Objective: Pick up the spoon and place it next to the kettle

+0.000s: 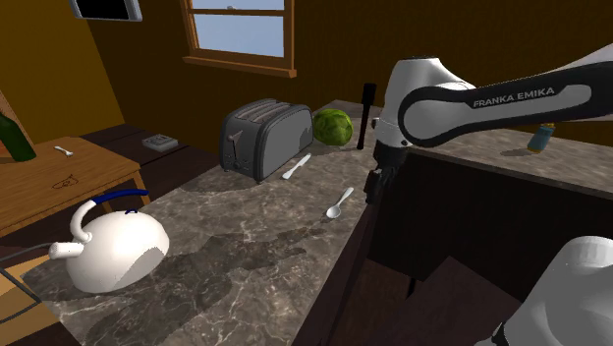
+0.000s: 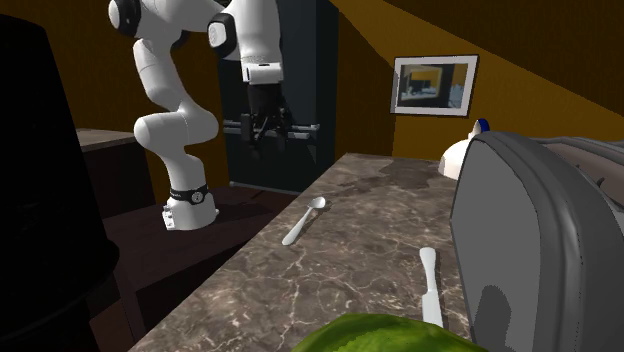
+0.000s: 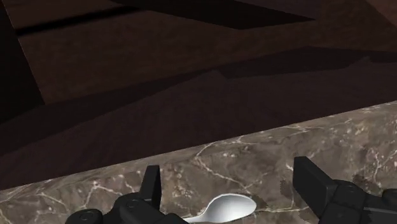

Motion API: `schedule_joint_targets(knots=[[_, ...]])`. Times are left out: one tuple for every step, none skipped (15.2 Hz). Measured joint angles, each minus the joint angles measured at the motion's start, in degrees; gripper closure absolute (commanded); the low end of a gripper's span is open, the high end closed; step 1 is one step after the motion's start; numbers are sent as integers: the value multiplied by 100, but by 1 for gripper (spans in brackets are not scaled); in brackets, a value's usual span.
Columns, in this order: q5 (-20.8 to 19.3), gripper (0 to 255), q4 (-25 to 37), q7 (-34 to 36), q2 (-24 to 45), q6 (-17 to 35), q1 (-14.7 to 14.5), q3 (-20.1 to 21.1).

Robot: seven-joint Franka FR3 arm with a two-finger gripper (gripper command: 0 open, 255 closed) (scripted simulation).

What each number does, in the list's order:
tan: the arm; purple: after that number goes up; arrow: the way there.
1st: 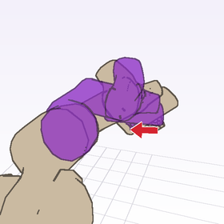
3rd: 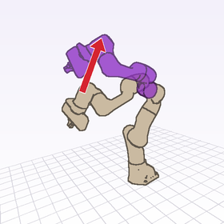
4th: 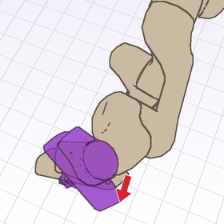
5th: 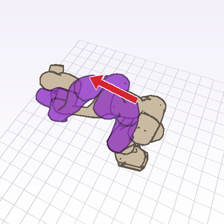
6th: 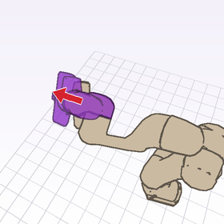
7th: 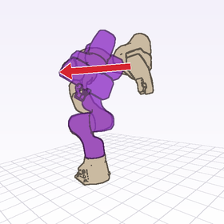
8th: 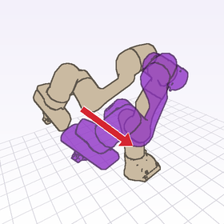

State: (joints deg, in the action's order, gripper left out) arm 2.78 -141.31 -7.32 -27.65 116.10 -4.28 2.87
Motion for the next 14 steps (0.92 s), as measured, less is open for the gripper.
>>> schedule_joint_targets(knots=[[-10,0,39,-22,211,232,-22,31],[-21,0,59,-53,388,450,-42,54],[-35,0,171,-62,598,614,-64,89],[-47,0,269,-45,841,819,-96,144],[-68,0,292,-58,1017,1033,-116,176],[-96,0,357,-97,1208,1219,-122,189],[-121,0,399,-93,1359,1390,-146,227],[-160,0,516,-102,1576,1553,-159,257],[-203,0,689,-116,1801,1665,-167,279],[-242,0,769,-116,1957,1797,-183,306],[-275,0,832,-100,2117,1925,-192,327],[-292,0,829,-94,2198,2022,-197,336],[-310,0,847,-76,2293,2108,-201,346],[-320,0,821,-78,2351,2195,-199,345]])
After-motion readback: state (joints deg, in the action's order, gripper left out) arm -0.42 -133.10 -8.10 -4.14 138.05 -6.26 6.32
